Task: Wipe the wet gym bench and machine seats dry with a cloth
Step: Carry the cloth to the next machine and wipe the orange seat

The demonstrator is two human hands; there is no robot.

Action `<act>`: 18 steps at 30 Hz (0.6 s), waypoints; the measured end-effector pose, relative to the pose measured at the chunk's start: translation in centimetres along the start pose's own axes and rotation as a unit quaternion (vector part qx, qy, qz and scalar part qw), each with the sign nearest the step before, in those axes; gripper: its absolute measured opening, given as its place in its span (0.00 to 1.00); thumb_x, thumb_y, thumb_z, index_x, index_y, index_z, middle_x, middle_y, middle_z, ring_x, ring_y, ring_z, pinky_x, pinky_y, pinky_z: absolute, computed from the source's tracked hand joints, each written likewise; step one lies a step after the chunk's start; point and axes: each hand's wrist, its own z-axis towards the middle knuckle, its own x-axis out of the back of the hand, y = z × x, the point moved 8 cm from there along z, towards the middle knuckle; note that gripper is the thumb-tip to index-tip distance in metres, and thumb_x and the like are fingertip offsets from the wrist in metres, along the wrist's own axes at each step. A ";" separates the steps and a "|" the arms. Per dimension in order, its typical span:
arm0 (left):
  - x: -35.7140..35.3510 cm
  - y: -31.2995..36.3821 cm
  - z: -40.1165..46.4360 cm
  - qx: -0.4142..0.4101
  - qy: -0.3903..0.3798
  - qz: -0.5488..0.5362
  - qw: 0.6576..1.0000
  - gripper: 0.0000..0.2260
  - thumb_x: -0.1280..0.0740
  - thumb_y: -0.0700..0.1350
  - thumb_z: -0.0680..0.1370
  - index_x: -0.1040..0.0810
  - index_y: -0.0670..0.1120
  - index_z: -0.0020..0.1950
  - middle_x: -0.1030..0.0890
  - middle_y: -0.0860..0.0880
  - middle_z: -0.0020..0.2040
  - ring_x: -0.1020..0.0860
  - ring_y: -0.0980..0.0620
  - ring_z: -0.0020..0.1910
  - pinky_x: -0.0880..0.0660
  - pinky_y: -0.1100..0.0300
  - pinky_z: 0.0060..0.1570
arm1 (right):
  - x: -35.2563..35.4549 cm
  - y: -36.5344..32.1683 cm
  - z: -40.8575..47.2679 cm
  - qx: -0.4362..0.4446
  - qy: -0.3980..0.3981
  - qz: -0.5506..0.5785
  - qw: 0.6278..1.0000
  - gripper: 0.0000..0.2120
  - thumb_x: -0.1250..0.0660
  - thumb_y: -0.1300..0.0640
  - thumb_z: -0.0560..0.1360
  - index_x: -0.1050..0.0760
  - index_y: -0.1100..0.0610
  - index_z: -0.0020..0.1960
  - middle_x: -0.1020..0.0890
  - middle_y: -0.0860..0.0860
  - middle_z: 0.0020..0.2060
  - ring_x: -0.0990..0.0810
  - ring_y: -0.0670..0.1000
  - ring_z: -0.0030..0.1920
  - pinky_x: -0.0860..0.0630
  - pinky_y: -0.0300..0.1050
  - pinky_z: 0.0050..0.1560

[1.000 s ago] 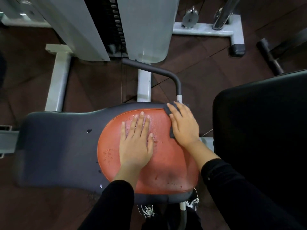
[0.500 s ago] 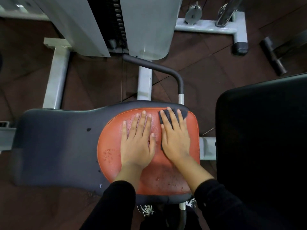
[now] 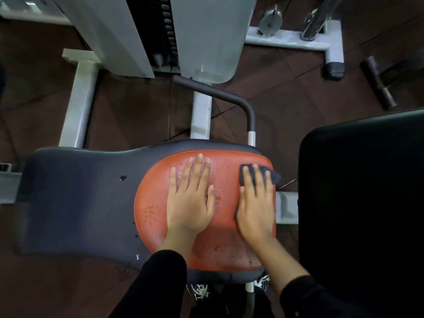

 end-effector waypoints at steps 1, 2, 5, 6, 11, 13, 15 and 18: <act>0.0 0.0 0.0 0.000 -0.001 -0.001 1.000 0.25 0.48 0.50 0.80 0.39 0.45 0.77 0.41 0.47 0.78 0.43 0.48 0.77 0.51 0.43 0.75 | -0.5 -1.6 -0.1 0.021 -0.007 -0.005 1.000 0.23 0.52 0.54 0.80 0.40 0.54 0.74 0.38 0.53 0.74 0.45 0.58 0.75 0.46 0.55 0.73; 0.0 0.0 0.0 0.000 -0.004 -0.001 1.000 0.25 0.49 0.50 0.81 0.39 0.45 0.77 0.41 0.47 0.78 0.43 0.48 0.77 0.51 0.43 0.75 | -0.8 -2.9 0.2 0.034 -0.015 -0.002 0.999 0.23 0.52 0.53 0.80 0.40 0.53 0.74 0.38 0.52 0.74 0.46 0.57 0.75 0.46 0.55 0.74; -0.1 0.0 0.0 0.000 -0.013 0.007 1.000 0.25 0.49 0.50 0.81 0.40 0.46 0.78 0.41 0.48 0.78 0.44 0.48 0.77 0.51 0.43 0.75 | -0.9 -4.6 3.5 0.067 -0.028 0.003 0.997 0.23 0.52 0.53 0.80 0.38 0.52 0.74 0.36 0.51 0.73 0.44 0.56 0.75 0.47 0.54 0.73; -0.2 0.0 0.0 0.000 -0.014 0.010 1.000 0.25 0.50 0.51 0.81 0.40 0.46 0.78 0.42 0.48 0.78 0.44 0.48 0.77 0.51 0.44 0.75 | -0.7 -4.5 4.9 0.084 -0.032 0.002 0.996 0.22 0.52 0.53 0.80 0.37 0.52 0.73 0.35 0.52 0.72 0.42 0.57 0.74 0.46 0.54 0.73; -0.2 0.0 -0.1 0.002 -0.018 0.013 1.000 0.26 0.50 0.51 0.81 0.41 0.46 0.78 0.42 0.48 0.78 0.45 0.48 0.78 0.51 0.43 0.75 | 0.6 0.1 8.2 0.043 -0.017 0.028 0.999 0.21 0.51 0.53 0.81 0.34 0.55 0.71 0.32 0.56 0.70 0.39 0.57 0.73 0.42 0.54 0.73; -0.3 0.1 -0.1 0.001 -0.017 0.011 1.000 0.26 0.50 0.51 0.81 0.41 0.46 0.78 0.43 0.48 0.78 0.45 0.48 0.78 0.52 0.43 0.75 | 1.1 2.3 6.5 -0.001 0.001 0.040 0.999 0.20 0.49 0.55 0.82 0.37 0.54 0.73 0.36 0.54 0.72 0.43 0.55 0.74 0.45 0.51 0.74; -0.4 0.1 -0.1 0.000 -0.014 0.012 1.000 0.26 0.50 0.51 0.81 0.42 0.46 0.78 0.42 0.48 0.78 0.45 0.48 0.78 0.53 0.44 0.76 | 1.2 3.8 3.6 -0.033 0.008 0.062 0.997 0.21 0.50 0.55 0.82 0.41 0.50 0.75 0.41 0.51 0.75 0.48 0.53 0.76 0.50 0.44 0.73; -0.4 0.0 -0.1 -0.001 -0.010 0.012 1.000 0.26 0.50 0.51 0.81 0.42 0.46 0.78 0.42 0.48 0.78 0.45 0.49 0.78 0.53 0.44 0.76 | 1.0 5.3 -1.7 -0.071 0.012 0.110 0.991 0.21 0.53 0.50 0.82 0.45 0.44 0.75 0.47 0.45 0.76 0.48 0.50 0.76 0.43 0.42 0.68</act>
